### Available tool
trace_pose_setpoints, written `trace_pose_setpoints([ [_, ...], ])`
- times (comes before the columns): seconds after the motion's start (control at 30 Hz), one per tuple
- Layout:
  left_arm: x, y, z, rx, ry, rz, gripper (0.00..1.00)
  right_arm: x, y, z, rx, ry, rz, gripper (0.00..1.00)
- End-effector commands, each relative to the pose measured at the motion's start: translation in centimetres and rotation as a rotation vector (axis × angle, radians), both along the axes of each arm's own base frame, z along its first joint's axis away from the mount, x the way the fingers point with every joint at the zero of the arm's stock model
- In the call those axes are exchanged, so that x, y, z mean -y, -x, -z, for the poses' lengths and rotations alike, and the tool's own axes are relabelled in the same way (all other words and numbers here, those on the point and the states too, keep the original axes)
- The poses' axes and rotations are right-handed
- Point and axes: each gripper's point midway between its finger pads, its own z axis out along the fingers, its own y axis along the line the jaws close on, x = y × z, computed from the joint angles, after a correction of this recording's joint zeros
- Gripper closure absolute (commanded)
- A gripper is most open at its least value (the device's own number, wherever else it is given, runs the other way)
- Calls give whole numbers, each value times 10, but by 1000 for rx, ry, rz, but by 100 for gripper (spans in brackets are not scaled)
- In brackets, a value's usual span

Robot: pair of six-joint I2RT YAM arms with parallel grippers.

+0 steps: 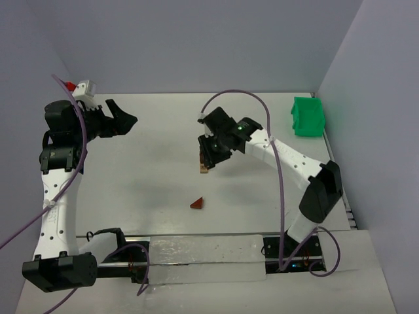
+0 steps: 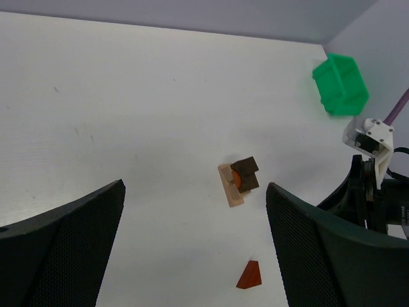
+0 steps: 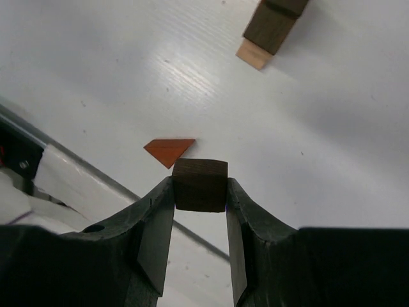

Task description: Build the wood block tower

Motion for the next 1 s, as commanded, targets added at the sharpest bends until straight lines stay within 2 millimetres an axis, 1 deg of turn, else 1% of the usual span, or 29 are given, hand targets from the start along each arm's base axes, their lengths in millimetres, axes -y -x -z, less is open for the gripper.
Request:
trace_pose_setpoints([
  [0.0, -21, -11, -15, 37, -2, -141, 1, -3, -22, 1, -65, 61, 139, 100],
  [0.03, -21, -11, -13, 34, -4, -143, 1, -3, -30, 7, -87, 75, 170, 100],
  [0.17, -23, -11, -5, 30, -10, -148, 1, -5, -50, 12, -83, 82, 256, 100],
  [0.33, -22, -13, 0, 25, -1, -143, 1, -4, -58, 28, -98, 120, 296, 100],
  [0.47, -21, -15, 1, 23, 5, -138, 1, -7, -61, 36, -112, 132, 295, 100],
  [0.6, -20, -16, 5, 21, 5, -133, 1, -8, -68, 42, -115, 152, 291, 100],
  [0.7, -20, -16, 5, 21, 1, -132, 1, -9, -73, 40, -109, 148, 289, 100],
  [0.87, -20, -16, 7, 21, -2, -132, 1, -10, -77, 25, -77, 124, 292, 100],
  [0.97, -19, -17, 6, 21, 5, -127, 1, -9, -78, 28, -77, 132, 294, 100],
])
